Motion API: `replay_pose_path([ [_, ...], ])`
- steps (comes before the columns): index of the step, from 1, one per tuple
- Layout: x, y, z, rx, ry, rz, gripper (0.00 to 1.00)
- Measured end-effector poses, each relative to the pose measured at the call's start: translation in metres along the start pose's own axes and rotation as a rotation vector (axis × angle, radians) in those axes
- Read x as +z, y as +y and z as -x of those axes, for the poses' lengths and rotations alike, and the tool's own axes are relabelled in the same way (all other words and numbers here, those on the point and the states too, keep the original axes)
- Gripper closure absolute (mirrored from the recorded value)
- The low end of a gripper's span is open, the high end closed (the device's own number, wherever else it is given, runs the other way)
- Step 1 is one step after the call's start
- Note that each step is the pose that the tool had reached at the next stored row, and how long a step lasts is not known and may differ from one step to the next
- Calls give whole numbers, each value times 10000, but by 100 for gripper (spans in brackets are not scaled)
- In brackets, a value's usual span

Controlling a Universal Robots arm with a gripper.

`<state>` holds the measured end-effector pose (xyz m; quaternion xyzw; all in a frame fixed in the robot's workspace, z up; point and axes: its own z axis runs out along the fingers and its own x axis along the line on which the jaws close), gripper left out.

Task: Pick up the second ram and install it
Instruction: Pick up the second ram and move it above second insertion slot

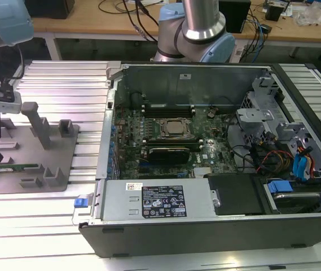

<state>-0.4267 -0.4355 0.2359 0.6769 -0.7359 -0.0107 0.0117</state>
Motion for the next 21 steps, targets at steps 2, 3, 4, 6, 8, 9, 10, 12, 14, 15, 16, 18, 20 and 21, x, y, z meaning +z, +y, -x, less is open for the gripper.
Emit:
replay_pose_path([
  [2,1,0,0,-3,1,0,92],
  [3,2,0,0,-4,0,0,92],
  [4,2,0,0,-4,0,0,92],
  [6,1,0,0,-6,1,0,79],
  [8,2,0,0,-7,1,-1,66],
  [9,2,0,0,-8,1,0,66],
  [10,4,0,0,-8,1,-1,66],
  [12,55,-2,0,-22,0,-1,66],
  [14,71,-2,0,-144,5,0,66],
  [15,90,-3,0,-284,10,-1,66],
  [16,106,-4,0,-359,11,-3,66],
  [18,156,-5,1,-573,18,-3,66],
  [20,197,-6,1,-725,24,-2,66],
  [21,226,-6,1,-815,29,-2,66],
])
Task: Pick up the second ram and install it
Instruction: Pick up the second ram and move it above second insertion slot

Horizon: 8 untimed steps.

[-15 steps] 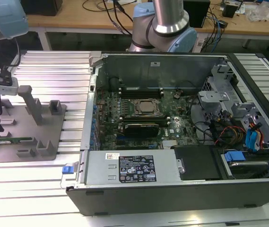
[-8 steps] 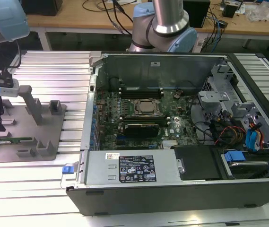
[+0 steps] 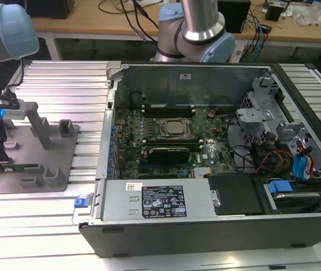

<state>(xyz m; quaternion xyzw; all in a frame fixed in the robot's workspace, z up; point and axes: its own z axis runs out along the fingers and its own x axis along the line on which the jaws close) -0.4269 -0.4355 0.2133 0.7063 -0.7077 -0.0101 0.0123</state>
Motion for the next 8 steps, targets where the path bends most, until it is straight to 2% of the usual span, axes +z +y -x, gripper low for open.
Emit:
replay_pose_path([
  [2,60,-1,0,-142,10,1,66],
  [7,61,-1,0,-156,10,0,67],
  [8,61,-1,0,-156,10,0,75],
])
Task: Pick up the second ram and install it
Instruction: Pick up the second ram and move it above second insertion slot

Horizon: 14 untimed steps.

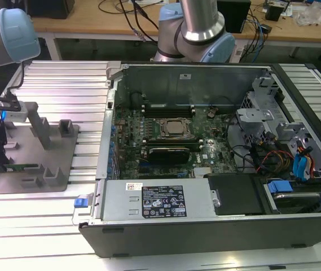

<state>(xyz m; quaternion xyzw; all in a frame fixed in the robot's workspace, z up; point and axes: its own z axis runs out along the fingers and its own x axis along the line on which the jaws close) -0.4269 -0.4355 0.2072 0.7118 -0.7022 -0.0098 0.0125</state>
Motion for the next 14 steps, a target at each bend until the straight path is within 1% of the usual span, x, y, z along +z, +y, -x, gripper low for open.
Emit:
replay_pose_path([
  [5,-15,0,0,-1,0,-1,75],
  [6,-16,0,0,-2,0,-1,76],
  [7,-17,0,0,-1,0,0,84],
  [9,-17,1,0,-1,0,-1,84],
  [10,-18,1,0,-1,0,-1,85],
  [11,-19,0,0,-1,0,-1,91],
  [14,-21,1,0,-1,0,0,91],
])
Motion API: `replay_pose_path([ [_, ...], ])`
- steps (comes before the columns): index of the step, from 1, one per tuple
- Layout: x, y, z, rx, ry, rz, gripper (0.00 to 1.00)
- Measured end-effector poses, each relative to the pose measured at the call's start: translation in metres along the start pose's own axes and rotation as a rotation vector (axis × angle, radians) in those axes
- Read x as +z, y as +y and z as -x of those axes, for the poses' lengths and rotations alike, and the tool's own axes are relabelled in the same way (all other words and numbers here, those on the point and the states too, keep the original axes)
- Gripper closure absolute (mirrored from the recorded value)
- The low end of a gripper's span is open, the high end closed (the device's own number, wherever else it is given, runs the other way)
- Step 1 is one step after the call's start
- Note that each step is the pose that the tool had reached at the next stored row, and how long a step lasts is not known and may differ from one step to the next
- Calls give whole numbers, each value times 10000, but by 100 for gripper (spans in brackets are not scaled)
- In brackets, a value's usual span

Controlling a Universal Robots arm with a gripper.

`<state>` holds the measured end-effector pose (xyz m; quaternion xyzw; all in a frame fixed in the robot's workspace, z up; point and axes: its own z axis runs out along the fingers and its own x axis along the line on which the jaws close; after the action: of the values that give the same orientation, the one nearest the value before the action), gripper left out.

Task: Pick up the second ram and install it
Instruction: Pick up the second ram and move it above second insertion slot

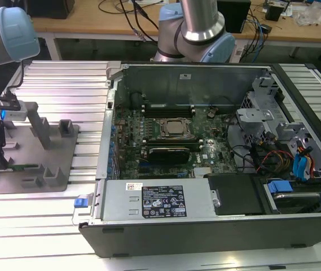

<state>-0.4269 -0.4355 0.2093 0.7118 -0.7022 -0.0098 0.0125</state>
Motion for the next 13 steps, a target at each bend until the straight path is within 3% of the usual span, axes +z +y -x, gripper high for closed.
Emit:
replay_pose_path([
  [13,-60,2,-1,0,2,3,91],
])
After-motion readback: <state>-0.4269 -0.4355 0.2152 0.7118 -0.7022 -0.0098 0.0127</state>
